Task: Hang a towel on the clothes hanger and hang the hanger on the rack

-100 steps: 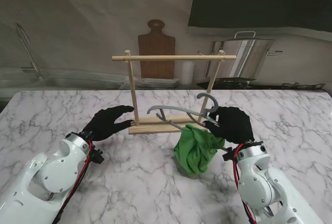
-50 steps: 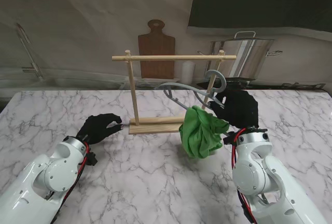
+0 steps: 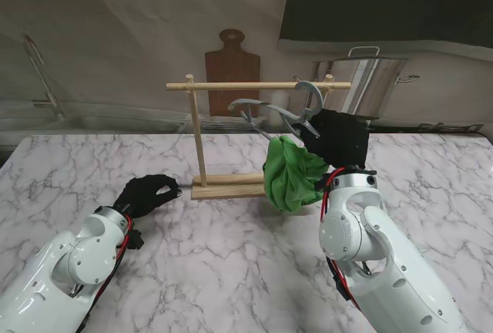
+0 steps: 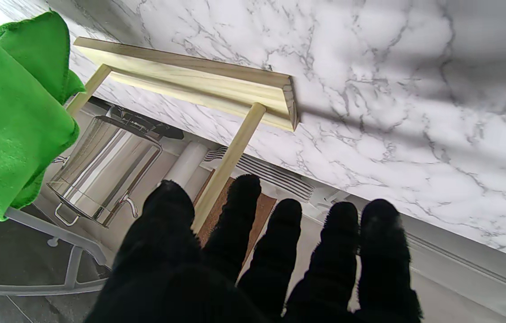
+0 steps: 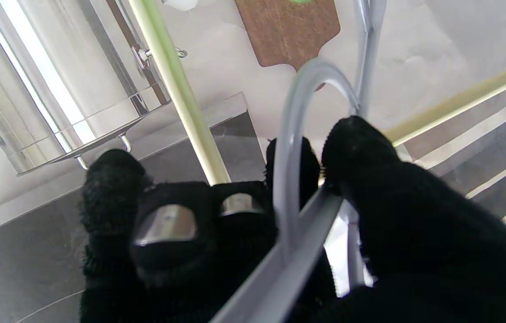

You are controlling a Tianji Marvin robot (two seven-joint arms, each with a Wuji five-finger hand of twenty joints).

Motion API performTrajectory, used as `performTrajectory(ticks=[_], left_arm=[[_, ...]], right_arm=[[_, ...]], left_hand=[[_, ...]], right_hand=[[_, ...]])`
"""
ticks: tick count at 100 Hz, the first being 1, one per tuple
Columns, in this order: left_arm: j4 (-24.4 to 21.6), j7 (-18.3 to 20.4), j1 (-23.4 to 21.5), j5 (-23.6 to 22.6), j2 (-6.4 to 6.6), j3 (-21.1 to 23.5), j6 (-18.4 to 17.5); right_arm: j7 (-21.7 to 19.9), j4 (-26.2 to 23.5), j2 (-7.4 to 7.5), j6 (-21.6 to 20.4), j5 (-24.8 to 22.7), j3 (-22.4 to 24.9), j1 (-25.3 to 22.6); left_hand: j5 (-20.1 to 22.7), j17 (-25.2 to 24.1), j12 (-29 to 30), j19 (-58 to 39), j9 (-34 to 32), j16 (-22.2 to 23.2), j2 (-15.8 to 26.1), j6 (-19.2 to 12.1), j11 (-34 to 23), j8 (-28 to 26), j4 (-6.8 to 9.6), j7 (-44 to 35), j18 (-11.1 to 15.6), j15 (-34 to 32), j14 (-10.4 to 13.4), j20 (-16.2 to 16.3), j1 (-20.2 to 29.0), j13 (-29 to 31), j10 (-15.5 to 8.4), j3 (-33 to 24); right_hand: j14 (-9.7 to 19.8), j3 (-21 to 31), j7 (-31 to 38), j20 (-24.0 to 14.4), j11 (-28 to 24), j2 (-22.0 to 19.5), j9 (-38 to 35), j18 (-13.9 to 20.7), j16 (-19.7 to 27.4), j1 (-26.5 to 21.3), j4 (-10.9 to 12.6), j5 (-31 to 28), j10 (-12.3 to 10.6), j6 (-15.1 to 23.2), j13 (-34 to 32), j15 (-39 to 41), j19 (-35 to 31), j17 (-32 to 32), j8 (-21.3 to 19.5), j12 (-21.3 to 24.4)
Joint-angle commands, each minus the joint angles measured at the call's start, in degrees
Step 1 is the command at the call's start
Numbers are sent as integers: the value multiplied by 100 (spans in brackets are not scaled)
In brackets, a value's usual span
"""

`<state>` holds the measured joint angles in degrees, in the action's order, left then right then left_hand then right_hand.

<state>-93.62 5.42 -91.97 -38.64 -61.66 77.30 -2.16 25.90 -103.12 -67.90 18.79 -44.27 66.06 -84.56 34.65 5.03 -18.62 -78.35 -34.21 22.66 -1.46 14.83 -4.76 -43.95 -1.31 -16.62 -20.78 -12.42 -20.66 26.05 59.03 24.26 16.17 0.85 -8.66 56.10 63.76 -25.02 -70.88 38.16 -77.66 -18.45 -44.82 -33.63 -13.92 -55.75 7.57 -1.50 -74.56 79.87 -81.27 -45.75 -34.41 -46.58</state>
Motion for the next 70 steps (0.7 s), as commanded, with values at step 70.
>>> performTrajectory(ticks=[70], left_arm=[[81, 51, -19, -151, 10, 35, 1]], right_arm=[[95, 913, -384, 1042, 368, -1074, 1249]], left_hand=[[155, -141, -38, 4832, 90, 84, 296, -104, 11, -89, 22, 5, -157, 27, 109, -37, 178, -8, -69, 81]], right_hand=[[678, 191, -33, 156, -162, 27, -564, -1, 39, -190, 195, -237, 488, -99, -78, 521, -339, -129, 56, 131]])
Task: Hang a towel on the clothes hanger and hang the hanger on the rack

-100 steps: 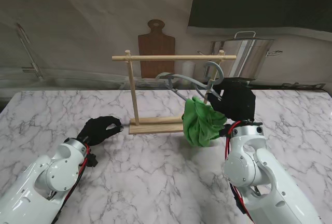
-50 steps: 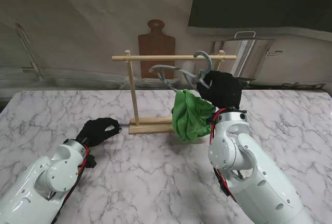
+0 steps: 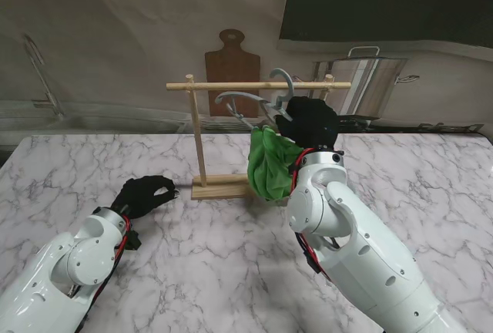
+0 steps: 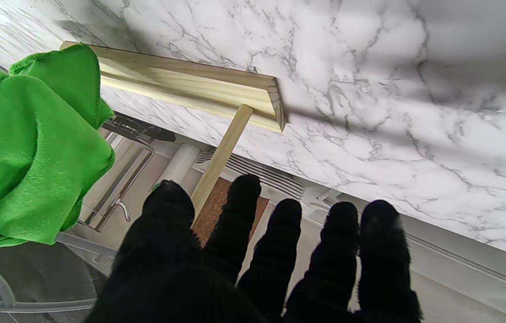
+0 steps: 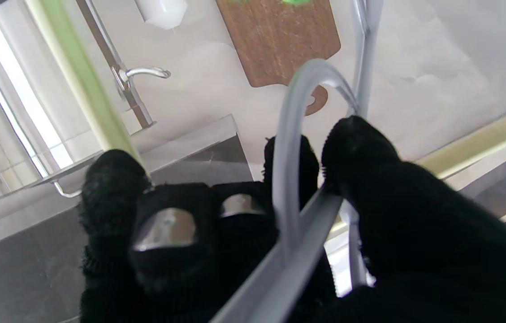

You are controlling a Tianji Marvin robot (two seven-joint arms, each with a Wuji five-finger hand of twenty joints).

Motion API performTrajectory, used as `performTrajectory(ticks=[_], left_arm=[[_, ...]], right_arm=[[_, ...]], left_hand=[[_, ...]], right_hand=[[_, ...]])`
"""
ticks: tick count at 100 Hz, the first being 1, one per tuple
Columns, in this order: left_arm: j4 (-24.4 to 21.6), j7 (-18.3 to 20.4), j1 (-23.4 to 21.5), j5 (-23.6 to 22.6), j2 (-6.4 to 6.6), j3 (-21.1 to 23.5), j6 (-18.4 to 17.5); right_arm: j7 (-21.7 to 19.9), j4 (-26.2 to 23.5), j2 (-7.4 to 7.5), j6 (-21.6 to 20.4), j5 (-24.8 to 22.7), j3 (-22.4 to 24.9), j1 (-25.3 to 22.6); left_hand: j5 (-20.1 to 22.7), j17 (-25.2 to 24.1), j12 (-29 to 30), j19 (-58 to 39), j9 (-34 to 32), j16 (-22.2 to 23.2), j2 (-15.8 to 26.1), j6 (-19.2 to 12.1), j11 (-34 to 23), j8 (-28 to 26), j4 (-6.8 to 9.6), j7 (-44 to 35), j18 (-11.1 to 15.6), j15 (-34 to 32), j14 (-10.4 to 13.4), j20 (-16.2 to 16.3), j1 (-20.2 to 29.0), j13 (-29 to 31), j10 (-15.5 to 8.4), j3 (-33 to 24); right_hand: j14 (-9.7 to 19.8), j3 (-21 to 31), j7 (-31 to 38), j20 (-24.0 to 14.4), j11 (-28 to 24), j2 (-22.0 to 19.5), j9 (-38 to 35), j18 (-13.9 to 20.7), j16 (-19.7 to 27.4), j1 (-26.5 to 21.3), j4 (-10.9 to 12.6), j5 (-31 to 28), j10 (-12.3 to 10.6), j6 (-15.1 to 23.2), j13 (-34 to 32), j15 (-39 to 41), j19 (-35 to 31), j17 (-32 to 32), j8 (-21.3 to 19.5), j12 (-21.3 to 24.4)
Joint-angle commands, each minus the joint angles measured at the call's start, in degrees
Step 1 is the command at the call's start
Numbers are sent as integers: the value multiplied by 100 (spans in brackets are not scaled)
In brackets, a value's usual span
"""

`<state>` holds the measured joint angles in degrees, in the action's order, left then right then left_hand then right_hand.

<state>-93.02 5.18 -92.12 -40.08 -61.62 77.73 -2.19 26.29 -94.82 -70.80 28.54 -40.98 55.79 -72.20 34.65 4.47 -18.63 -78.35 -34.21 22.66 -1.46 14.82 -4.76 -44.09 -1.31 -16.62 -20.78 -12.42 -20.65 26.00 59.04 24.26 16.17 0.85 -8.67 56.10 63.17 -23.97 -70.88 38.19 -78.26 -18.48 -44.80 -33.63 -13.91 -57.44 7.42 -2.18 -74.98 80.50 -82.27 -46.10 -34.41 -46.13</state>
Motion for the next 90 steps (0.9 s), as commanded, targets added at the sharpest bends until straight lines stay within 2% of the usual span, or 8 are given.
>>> performTrajectory(ticks=[1, 26, 56, 90], left_arm=[[21, 76, -4, -6, 6, -8, 5], [24, 102, 6, 0, 10, -19, 5], [33, 110, 21, 4, 11, -35, 12], [51, 97, 32, 17, 8, -42, 2]], right_arm=[[65, 98, -99, 73, 47, -55, 18], [260, 398, -235, 226, 307, -165, 154], [286, 359, -281, 375, 347, -196, 246], [321, 506, -416, 600, 559, -425, 390]], left_hand=[[159, -86, -37, 4833, 86, 84, 295, -106, 9, -78, 21, 2, -157, 26, 109, -31, 175, -6, -67, 83], [167, -85, -36, 4847, 92, 84, 300, -102, 11, -88, 22, -6, -161, 29, 108, -25, 172, -10, -66, 83], [177, -85, -34, 4880, 102, 83, 304, -101, 13, -100, 21, -17, -146, 33, 111, -21, 172, -12, -76, 84], [185, -82, -32, 4910, 113, 84, 306, -89, 16, -104, 21, -22, -151, 33, 109, -12, 163, -11, -69, 86]], right_hand=[[679, 188, 26, 52, -162, 23, -504, 3, 37, -189, 193, -68, 503, -33, -36, 458, -242, -97, 56, 86], [695, 165, 18, 74, -175, -23, -510, -1, 39, -202, 192, -55, 471, -48, -38, 481, -264, -107, 50, 84], [708, 127, 7, 99, -192, -58, -509, -6, 45, -213, 193, -40, 432, -53, -37, 499, -287, -111, 39, 84], [713, 52, -13, 133, -197, -124, -507, -2, 51, -234, 178, 5, 389, -44, -35, 515, -303, -109, 20, 90]])
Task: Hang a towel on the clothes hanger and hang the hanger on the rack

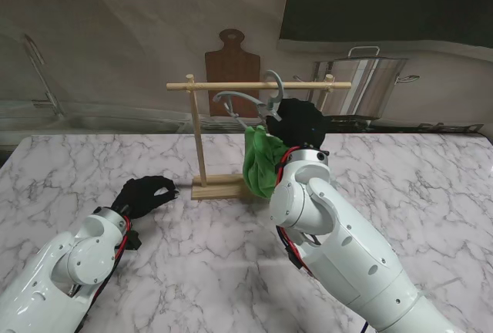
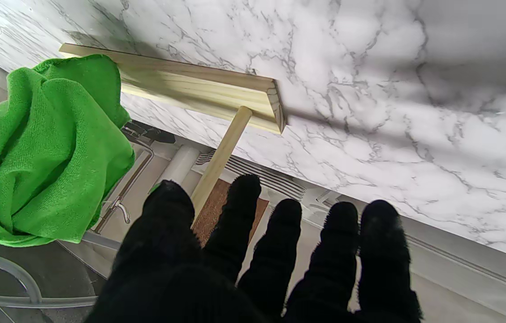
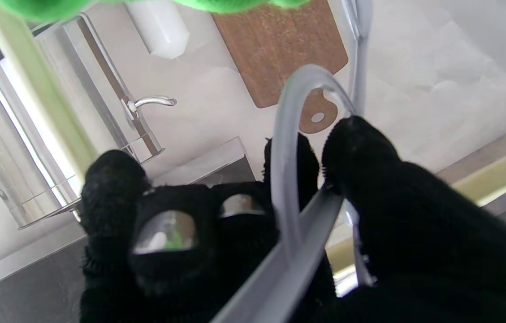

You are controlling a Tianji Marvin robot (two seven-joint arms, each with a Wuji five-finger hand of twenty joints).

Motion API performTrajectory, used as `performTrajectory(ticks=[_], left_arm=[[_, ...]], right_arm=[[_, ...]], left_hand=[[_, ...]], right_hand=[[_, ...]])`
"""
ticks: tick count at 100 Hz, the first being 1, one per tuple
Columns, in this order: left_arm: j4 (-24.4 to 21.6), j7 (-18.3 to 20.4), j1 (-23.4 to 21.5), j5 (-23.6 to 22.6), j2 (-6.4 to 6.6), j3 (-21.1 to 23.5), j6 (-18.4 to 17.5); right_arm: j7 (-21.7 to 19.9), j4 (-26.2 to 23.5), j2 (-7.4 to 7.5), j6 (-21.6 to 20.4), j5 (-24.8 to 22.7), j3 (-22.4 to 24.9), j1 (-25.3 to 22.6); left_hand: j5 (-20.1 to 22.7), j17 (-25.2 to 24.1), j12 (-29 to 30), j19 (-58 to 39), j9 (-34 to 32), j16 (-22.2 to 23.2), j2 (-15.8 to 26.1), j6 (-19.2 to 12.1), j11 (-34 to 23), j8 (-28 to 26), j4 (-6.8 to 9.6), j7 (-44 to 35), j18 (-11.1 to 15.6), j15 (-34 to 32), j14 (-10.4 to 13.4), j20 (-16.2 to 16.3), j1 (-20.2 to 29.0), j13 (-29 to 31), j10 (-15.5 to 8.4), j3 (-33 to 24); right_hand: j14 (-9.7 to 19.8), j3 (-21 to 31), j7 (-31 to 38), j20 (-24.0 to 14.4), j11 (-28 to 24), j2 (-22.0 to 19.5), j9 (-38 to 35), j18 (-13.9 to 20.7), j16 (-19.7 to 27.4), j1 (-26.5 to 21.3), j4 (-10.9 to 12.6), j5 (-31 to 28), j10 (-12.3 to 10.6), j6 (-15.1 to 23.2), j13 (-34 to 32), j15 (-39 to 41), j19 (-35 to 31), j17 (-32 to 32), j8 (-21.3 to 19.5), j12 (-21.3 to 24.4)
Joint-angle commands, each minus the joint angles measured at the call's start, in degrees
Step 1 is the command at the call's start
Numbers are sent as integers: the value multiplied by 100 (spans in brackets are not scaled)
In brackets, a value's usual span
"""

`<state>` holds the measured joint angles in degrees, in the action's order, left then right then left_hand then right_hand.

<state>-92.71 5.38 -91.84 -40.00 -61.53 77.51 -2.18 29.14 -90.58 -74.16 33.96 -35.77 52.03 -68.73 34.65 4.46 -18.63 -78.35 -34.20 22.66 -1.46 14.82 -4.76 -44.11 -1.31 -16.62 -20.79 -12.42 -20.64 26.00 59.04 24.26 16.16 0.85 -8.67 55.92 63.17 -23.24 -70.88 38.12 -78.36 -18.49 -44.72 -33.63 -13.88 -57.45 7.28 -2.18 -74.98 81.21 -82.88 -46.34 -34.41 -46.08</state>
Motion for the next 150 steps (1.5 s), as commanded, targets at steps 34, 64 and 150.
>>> performTrajectory(ticks=[34, 64, 150], left_arm=[[28, 86, 10, 5, 2, -26, -13], [38, 101, 26, -3, 6, -49, -23], [19, 103, 16, -40, 8, -62, 6]], right_arm=[[38, 361, -108, 35, 92, -199, 65], [14, 225, 68, -254, -328, -151, -187], [274, -1052, 390, -924, -897, 1075, -1635]], left_hand=[[166, -76, -30, 4918, 121, 84, 309, -102, 18, -87, 19, -2, -148, 33, 108, 2, 162, -8, -68, 87], [160, -78, -29, 4933, 122, 84, 302, -111, 16, -60, 20, 24, -144, 36, 117, 7, 161, -12, -69, 85], [156, -53, -25, 4944, 158, 85, 313, -106, 28, -80, 21, 5, -150, 35, 118, 28, 153, -13, -69, 86]], right_hand=[[422, -580, -175, 102, 178, -675, 124, 38, 739, -60, 241, 493, 251, 640, -31, -916, 150, 816, -134, 171], [118, -1701, -2302, -171, 2094, -1394, 2260, 46, 1510, 1464, 903, 1446, 58, 624, 1573, -4114, 1145, 2278, -145, 1068], [111, -2757, -2764, -357, 3095, -1876, 3613, 128, 1844, 1389, 1014, 1932, 79, 489, 2883, -4990, 1705, 3075, 63, 1939]])
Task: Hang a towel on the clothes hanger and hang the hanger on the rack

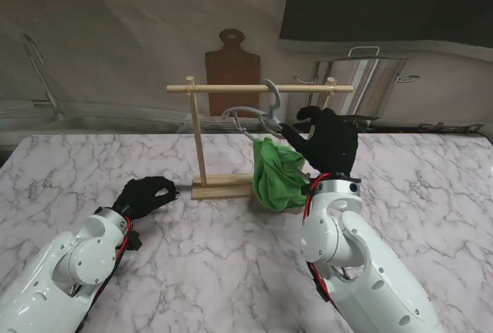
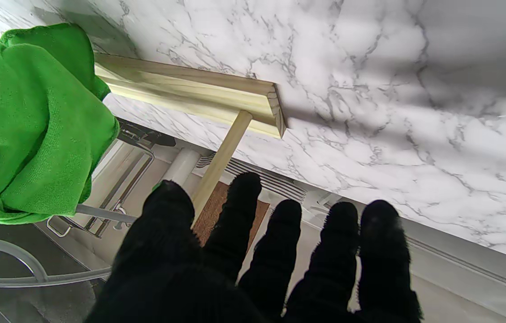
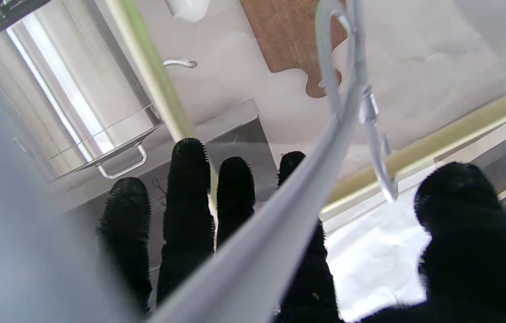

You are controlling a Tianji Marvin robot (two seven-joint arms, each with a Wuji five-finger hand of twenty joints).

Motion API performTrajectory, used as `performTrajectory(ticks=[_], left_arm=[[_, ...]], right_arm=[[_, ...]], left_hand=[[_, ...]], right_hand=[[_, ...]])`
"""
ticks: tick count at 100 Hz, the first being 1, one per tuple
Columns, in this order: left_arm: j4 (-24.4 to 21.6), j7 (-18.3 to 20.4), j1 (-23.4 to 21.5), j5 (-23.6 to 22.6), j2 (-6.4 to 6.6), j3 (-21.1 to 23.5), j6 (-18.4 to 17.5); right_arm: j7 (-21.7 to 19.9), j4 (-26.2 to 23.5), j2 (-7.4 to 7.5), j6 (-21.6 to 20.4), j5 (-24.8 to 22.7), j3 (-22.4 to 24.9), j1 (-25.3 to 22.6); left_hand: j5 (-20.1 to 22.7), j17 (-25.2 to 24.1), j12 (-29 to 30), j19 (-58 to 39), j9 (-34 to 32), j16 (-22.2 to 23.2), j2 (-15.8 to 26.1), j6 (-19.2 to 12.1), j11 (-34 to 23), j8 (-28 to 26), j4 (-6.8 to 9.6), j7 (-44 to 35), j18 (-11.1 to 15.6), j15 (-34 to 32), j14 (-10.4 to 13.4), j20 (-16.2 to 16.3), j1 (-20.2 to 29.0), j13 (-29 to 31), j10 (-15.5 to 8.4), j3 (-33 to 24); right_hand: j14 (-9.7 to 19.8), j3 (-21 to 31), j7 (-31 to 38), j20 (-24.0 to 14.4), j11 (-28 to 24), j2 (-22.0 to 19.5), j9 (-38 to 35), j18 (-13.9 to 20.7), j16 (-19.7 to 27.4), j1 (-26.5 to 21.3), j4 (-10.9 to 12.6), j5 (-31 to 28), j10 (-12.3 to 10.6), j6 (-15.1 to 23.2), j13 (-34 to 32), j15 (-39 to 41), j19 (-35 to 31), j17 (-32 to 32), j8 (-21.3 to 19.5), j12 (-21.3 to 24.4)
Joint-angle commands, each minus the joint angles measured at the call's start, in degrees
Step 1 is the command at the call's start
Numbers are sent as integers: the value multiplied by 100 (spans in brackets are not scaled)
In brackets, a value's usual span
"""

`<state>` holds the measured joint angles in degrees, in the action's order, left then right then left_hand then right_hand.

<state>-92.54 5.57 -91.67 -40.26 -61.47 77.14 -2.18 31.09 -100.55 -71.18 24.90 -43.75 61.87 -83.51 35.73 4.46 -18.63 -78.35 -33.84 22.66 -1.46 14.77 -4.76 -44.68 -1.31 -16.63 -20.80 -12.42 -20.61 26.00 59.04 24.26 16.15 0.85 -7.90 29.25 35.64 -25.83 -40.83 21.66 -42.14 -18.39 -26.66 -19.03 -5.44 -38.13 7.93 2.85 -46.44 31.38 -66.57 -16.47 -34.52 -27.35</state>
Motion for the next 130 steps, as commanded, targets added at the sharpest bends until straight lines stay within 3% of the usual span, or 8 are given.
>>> performTrajectory(ticks=[1, 31, 46, 62, 78, 100, 119, 130], left_arm=[[2, 84, 0, -14, 2, -26, 6], [13, 61, 8, 4, -3, -39, -11], [24, 4, 11, 50, -18, -45, -15], [23, -67, 5, 144, -39, -41, -31], [18, -127, -7, 274, -60, -26, -94], [38, -193, -15, 367, -78, -4, -194], [46, -253, -23, 508, -100, 5, -279], [55, -254, -24, 518, -100, 4, -313]], right_arm=[[85, -68, 98, -34, -114, 117, -185], [468, -501, 212, -635, -471, 1153, -1128], [726, -768, 243, -1386, -554, 1694, -1550], [835, -1137, 277, -2405, -583, 1940, -1854], [824, -1399, 320, -3077, -665, 1659, -1897], [513, -1407, 355, -3432, -571, 726, -1643], [-96, -899, 367, -3421, -158, -69, -1244], [-448, -430, 332, -3321, 337, -411, -969]], left_hand=[[48, -51, -25, 4943, 121, 84, 312, -99, 27, -22, 21, 7, -148, 36, 113, 29, 155, -16, -67, 85], [-82, -42, -25, 4907, 145, 85, 331, -115, 26, 85, 22, 142, -135, 36, 118, 50, 144, -26, -71, 86], [-349, -44, -24, 4852, 206, 87, 432, -76, 36, 524, 39, 562, -129, 36, 118, 70, 86, -40, -71, 92], [-692, -31, -9, 4771, 299, 97, 540, -32, 51, 1215, 58, 900, -117, 30, 109, 93, 8, -55, -67, 103], [-775, -20, -3, 4732, 336, 98, 551, -40, 59, 1299, 57, 896, -111, 30, 104, 105, 5, -65, -66, 104], [-760, -20, -3, 4689, 342, 101, 557, -37, 55, 1354, 55, 841, -107, 25, 108, 111, -7, -65, -68, 106], [-765, -24, -6, 4663, 329, 104, 559, -27, 51, 1388, 55, 820, -107, 19, 110, 111, -9, -58, -64, 110], [-765, -27, -7, 4654, 330, 104, 561, -30, 52, 1401, 55, 809, -112, 21, 109, 108, -18, -57, -71, 111]], right_hand=[[32, -92, -11, -99, 91, -232, -12, 118, 38, -74, 170, -3, 15, -13, 27, -7, 75, 88, 74, 67], [10, -197, -33, -81, 267, -295, 7, 80, 127, -152, 189, -147, -4, -18, 135, -216, 209, 181, 95, 165], [25, -306, -233, 138, 1040, -412, 167, 17, 568, -246, 205, -71, -178, -5, 487, -1101, 797, 485, 219, 739], [270, -325, -494, 327, 1495, -526, 467, 83, 927, -249, 218, 151, -369, 49, 863, -1747, 1246, 696, 436, 1148], [345, -272, -508, 354, 1599, -579, 524, 115, 976, -197, 223, 268, -445, 124, 917, -1825, 1316, 725, 475, 1212], [384, -143, -459, 358, 1604, -611, 536, 117, 992, -125, 225, 399, -459, 154, 905, -1831, 1328, 691, 500, 1221], [453, -85, -500, 378, 1622, -709, 746, 164, 1022, -10, 213, 778, -574, 153, 1026, -1876, 1352, 717, 542, 1223], [525, -119, -582, 409, 1649, -825, 905, 194, 1051, 69, 193, 1086, -694, 278, 1129, -1921, 1409, 792, 598, 1232]])
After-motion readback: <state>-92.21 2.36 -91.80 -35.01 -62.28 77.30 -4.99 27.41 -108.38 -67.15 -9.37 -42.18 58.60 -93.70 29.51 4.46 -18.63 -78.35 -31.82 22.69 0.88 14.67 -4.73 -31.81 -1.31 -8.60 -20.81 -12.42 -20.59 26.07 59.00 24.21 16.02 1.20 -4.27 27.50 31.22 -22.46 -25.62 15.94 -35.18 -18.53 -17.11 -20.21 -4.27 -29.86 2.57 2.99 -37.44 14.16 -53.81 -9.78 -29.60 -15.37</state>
